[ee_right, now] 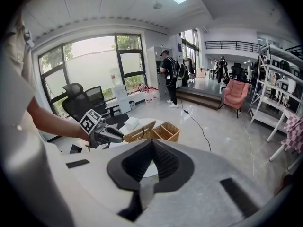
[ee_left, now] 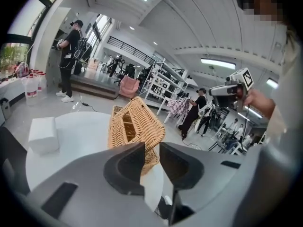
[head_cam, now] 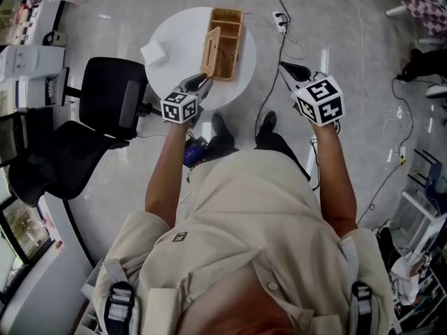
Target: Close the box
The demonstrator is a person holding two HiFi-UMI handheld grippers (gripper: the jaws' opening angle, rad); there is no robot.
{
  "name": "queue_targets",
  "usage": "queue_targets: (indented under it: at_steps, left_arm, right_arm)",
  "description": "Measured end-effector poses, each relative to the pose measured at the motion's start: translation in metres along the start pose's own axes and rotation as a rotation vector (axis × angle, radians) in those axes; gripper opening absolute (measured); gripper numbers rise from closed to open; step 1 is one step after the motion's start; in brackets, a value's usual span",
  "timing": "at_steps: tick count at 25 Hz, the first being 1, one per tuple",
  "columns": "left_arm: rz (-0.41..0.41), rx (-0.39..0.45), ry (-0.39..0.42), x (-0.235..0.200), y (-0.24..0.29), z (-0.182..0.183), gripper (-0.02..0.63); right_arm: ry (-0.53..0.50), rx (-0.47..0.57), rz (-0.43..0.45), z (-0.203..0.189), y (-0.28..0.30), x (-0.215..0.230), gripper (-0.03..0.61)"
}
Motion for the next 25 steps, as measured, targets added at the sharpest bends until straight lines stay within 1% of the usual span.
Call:
queue_targets:
  at_steps: [3, 8, 12, 16, 20, 22, 25]
  left_arm:
    - [-0.022, -0.028, 0.017, 0.005, 0.005, -0.002, 0.071]
    - [-0.048, -0.057, -0.005, 0.014, 0.016, -0.003, 0.069]
    - [-0.066, -0.039, 0.005, 0.023, 0.013, 0.007, 0.069]
    - [-0.065, 0.036, 0.018, 0.026, -0.004, 0.037, 0.069]
    - [-0.046, 0.139, 0.05, 0.024, -0.028, 0.083, 0.069]
    - [-0.028, 0.195, 0.072, 0.022, -0.042, 0.108, 0.067]
    - [0.01, 0.285, 0.103, 0.016, -0.069, 0.14, 0.067]
  right_arm:
    - [-0.003, 0.002, -0.006, 0.003, -0.003, 0.002, -0.006]
    - [-0.001, 0.007, -0.018, 0.005, -0.012, 0.006, -0.006]
    - [0.004, 0.012, -0.03, 0.004, -0.022, 0.007, -0.006]
    - [0.01, 0.024, -0.037, 0.002, -0.03, 0.009, -0.006]
    - [-0.002, 0.056, -0.037, 0.01, -0.038, 0.012, -0.006]
    - [-0.025, 0.09, -0.033, 0.02, -0.043, 0.013, -0.006]
    - [-0.091, 0.166, -0.022, 0.039, -0.051, 0.005, -0.006]
Point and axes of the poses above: the fingertips, and each gripper's own axes: y forward along the fingers, x to its right, z out of its top, the point moved 6 cm from there along -y, backward along the fingers, and after that the axes turned 13 degrees about z, right-handed, at the moved point
